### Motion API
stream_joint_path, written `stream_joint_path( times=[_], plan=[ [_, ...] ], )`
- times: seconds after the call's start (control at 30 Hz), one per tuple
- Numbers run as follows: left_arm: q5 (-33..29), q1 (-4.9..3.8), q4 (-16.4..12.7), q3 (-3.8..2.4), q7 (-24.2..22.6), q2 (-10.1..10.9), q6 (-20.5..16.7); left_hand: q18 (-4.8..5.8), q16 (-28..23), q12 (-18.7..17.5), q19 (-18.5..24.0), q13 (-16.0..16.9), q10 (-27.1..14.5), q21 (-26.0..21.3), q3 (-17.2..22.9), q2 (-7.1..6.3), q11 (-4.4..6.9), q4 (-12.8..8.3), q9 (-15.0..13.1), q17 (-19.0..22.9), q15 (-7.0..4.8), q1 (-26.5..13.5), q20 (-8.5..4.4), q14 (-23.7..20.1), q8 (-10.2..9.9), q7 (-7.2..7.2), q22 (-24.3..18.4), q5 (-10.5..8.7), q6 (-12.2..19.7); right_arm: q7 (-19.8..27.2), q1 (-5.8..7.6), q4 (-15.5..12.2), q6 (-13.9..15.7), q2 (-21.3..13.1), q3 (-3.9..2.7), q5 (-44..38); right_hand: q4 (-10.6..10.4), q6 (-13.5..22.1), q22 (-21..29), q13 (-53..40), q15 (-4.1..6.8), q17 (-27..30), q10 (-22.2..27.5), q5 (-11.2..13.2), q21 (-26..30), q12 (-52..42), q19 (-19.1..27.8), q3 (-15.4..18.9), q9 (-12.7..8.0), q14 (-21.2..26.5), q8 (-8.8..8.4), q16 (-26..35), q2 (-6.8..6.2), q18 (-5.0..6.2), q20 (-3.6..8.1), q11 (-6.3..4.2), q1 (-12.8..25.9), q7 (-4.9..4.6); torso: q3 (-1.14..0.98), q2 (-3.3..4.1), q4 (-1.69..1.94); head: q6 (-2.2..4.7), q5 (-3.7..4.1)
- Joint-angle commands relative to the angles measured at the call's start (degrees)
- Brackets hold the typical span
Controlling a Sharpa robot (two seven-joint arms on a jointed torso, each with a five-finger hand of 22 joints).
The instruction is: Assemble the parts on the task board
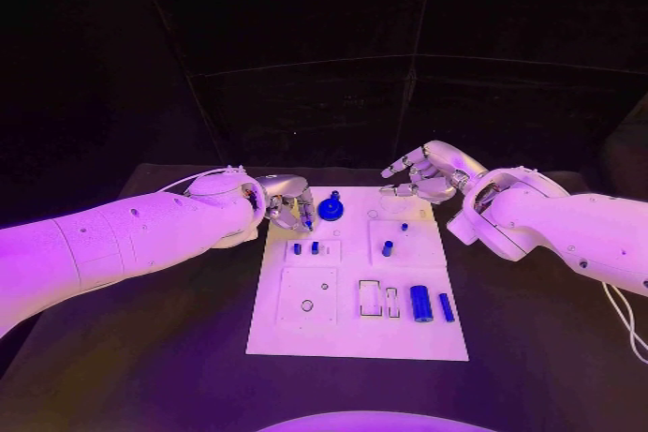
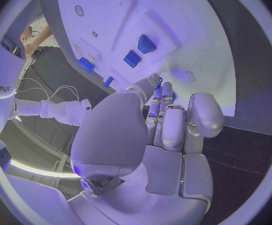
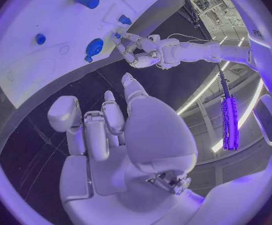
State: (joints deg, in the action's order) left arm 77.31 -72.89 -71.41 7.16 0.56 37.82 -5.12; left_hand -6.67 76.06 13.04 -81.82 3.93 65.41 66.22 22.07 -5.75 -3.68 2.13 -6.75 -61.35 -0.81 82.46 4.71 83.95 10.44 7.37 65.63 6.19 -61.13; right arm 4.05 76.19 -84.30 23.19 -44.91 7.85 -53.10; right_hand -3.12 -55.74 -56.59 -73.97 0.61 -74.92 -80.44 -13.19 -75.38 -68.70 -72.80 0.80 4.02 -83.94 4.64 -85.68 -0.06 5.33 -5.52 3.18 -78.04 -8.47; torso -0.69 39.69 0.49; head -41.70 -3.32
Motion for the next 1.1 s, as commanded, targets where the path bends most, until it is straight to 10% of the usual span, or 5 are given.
stream_joint_path(
  times=[0.03,1.1],
  plan=[
    [0.74,-0.04,0.18,0.06,0.44,-0.21,1.03,0.87,0.12,-0.36,-0.18,0.05,0.49,0.0,0.44,-0.39,-0.07,0.04,0.04,0.04,-0.32,-0.25,-0.05,1.14,-0.2,0.01,-0.07,-0.34,-0.45,0.37,0.12,-0.04,0.22,0.07,-0.03,0.11,0.18,-0.36,-0.02,0.1,0.26,-6.38,0.35,-0.23,0.3,-0.02,0.35,0.29,-0.05,-4.14,-0.31,0.23,0.57,0.9,0.11,0.13,-0.18,0.02,-0.03,-0.01,0.02,-0.06,0.01],
    [0.8,-0.02,0.1,0.46,0.36,-0.9,1.74,0.89,0.09,-0.66,-0.14,0.06,0.65,0.04,0.66,-0.72,-0.09,-0.09,0.12,0.26,-0.29,-0.66,-0.04,1.08,-0.37,0.02,0.01,-0.72,-0.49,0.18,0.12,0.0,0.29,0.21,-0.03,-0.12,0.22,-0.37,0.01,0.1,0.27,-6.39,0.33,-0.32,0.33,-0.03,0.34,0.28,-0.05,-4.15,-0.32,0.23,0.67,0.91,0.12,0.11,-0.32,0.03,-0.03,-0.03,0.01,-0.43,0.1]
  ],
)
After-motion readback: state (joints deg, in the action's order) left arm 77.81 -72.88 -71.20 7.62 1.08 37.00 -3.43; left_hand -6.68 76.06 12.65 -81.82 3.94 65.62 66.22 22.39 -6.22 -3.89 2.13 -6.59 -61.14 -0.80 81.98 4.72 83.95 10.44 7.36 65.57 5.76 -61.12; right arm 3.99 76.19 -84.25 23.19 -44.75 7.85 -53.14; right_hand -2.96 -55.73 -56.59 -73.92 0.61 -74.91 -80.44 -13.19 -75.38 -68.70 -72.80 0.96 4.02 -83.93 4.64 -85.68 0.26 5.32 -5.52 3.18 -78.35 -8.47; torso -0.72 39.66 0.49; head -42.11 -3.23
